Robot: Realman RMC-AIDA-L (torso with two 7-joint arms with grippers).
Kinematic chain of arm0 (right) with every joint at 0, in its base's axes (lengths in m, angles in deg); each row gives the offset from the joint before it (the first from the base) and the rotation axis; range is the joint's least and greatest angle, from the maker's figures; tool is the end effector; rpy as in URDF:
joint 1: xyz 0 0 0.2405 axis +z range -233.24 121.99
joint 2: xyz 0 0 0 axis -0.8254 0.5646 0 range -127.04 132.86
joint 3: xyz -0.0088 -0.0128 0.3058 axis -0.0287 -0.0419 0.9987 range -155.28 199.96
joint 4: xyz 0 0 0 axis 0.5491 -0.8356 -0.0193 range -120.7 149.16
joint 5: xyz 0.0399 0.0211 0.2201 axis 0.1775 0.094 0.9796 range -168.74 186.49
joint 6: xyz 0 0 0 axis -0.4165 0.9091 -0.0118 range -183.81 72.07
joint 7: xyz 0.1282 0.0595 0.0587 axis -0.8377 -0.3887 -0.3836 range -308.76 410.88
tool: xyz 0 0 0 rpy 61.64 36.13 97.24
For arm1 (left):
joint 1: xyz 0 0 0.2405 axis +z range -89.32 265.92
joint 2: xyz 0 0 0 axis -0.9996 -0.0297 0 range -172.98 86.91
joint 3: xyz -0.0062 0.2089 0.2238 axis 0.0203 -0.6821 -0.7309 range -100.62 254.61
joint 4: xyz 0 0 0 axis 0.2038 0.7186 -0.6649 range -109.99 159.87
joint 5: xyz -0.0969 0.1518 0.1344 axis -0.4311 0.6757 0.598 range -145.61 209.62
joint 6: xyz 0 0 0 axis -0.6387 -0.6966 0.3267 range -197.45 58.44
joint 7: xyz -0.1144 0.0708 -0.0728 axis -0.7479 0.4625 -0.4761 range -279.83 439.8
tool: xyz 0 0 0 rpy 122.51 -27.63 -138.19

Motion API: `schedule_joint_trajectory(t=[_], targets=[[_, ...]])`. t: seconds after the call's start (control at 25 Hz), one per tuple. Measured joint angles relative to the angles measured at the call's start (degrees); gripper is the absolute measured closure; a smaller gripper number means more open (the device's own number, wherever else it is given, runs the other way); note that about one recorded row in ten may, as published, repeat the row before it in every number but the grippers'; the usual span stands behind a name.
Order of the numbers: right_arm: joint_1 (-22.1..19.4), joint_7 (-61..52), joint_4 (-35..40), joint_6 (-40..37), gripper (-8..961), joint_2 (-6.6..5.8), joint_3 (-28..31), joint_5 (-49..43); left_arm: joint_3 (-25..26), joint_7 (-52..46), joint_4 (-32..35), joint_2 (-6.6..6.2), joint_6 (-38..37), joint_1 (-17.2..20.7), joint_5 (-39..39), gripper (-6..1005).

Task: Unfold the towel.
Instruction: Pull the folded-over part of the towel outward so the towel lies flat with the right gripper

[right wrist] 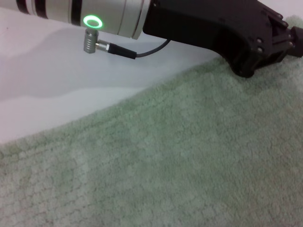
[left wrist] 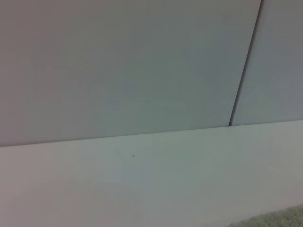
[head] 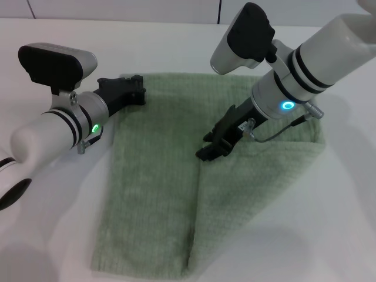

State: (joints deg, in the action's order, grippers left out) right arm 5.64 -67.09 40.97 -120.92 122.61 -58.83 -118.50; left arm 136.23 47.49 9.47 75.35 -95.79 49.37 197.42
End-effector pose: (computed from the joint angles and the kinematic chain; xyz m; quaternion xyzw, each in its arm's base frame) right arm 0.1652 0.4494 -0.1453 -0.9741 0.1874 -0.1157 0.0510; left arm -0.3197 0.4459 -0.1216 -0.8135 -0.3478 -0.1637 0.4364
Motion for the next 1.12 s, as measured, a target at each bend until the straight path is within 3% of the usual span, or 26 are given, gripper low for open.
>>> schedule_joint_trajectory(t=[0.36, 0.48, 0.84, 1.12], targets=[[0.5, -0.5, -0.9, -0.3, 644, -0.34, -0.1, -0.3, 0.0, -0.1, 0.0, -0.04, 0.0, 0.0, 0.0, 1000], [0.6, -0.5, -0.9, -0.4, 848, -0.35, -0.1, -0.3, 0.0, -0.2, 0.0, -0.06, 0.0, 0.0, 0.0, 1000], [0.2, -0.6, 0.3, -0.6, 881, -0.45, -0.1, -0.4, 0.0, -0.2, 0.0, -0.09, 0.0, 0.0, 0.0, 999], [-5.1, -4.3, 12.8, -6.4, 885, -0.45, -0.2, -3.0, 0.1, -0.1, 0.0, -0.15, 0.0, 0.3, 0.0, 995]])
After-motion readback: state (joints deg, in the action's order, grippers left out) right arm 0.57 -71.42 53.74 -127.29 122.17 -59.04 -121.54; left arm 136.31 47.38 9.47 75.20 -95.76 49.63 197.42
